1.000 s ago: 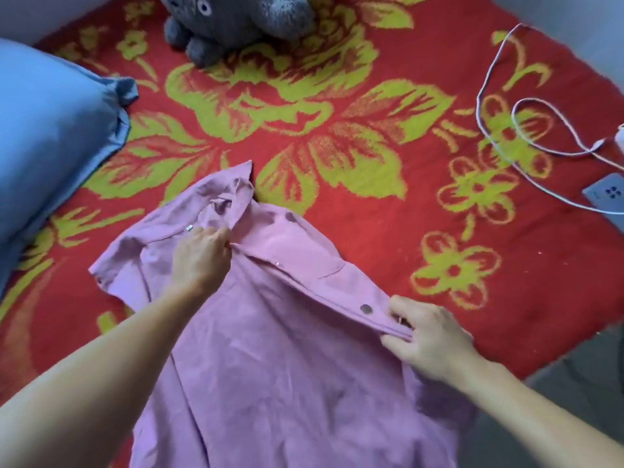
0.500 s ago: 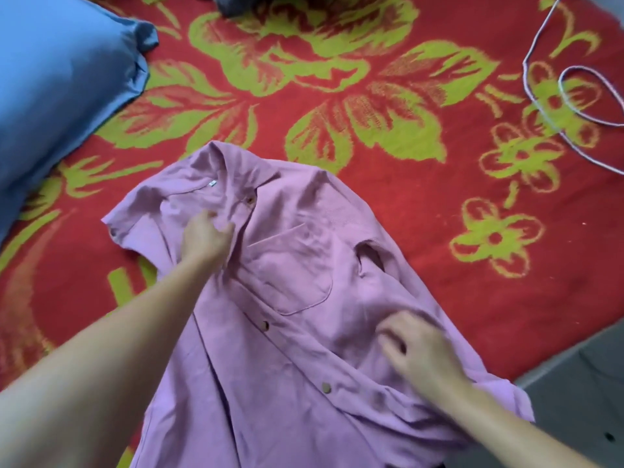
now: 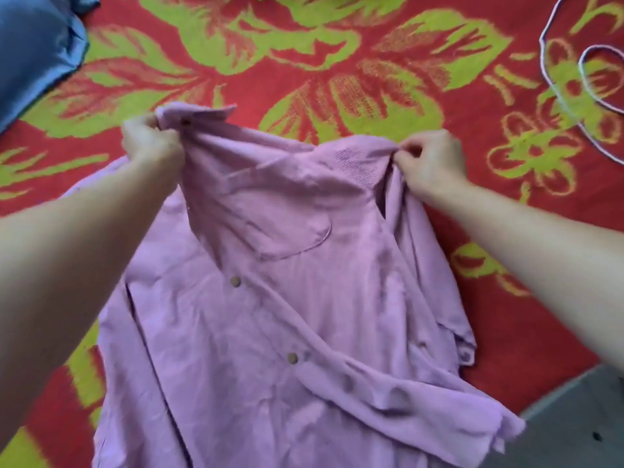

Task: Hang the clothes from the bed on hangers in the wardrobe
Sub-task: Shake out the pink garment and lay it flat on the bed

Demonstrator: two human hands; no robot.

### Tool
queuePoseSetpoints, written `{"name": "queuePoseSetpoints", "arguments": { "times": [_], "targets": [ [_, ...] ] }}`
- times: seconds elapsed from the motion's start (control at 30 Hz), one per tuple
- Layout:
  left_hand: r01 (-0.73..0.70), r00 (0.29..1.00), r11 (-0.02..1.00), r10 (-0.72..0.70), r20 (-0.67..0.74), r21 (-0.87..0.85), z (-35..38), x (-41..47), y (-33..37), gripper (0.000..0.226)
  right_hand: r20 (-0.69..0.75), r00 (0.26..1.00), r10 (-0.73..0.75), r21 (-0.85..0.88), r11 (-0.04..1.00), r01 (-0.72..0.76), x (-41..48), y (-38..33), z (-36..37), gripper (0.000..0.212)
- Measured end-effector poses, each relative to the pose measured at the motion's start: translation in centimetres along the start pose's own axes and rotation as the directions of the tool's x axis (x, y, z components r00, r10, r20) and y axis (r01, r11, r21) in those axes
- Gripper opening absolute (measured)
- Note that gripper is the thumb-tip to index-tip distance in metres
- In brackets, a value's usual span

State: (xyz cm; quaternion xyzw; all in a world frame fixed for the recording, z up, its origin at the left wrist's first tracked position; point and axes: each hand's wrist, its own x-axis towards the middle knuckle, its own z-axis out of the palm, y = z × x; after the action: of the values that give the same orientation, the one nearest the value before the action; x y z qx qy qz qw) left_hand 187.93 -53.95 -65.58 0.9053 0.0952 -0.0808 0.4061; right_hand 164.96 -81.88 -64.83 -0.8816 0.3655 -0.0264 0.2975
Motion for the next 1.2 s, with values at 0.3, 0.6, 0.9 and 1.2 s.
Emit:
{"name": "queuePoseSetpoints", "arguments": {
  "times": [0.3, 0.6, 0.9, 1.2],
  "targets": [
    [0.035, 0.996, 0.989, -0.022, -0.09, 0.144, 1.3, -12.4, -4.4, 0.053, -0.018, 1.0, -0.006, 0.016, 1.0, 0.006, -5.5, 4.1, -0.7, 0.017],
    [0.576, 0.795, 0.817, -0.56, 0.233, -0.005, 3.2, -36.4, -11.1, 0.038, 0.35, 0.841, 0.412, -0.162, 0.911, -0.379, -27.2, 12.9, -1.1, 0.019],
    [0.628, 0.756, 0.771, -0.57, 0.322, -0.108, 1.8, -40.0, -12.8, 0.017, 0.313, 0.855, 0.414, -0.246, 0.904, -0.348, -29.7, 13.6, -2.2, 0.037],
    [0.685, 0.651, 0.712, -0.501, 0.57, -0.156, 1.7, -45.6, -13.5, 0.02, 0.375, 0.813, 0.445, -0.372, 0.876, -0.308, -29.8, 16.6, -3.8, 0.033]
  ]
}}
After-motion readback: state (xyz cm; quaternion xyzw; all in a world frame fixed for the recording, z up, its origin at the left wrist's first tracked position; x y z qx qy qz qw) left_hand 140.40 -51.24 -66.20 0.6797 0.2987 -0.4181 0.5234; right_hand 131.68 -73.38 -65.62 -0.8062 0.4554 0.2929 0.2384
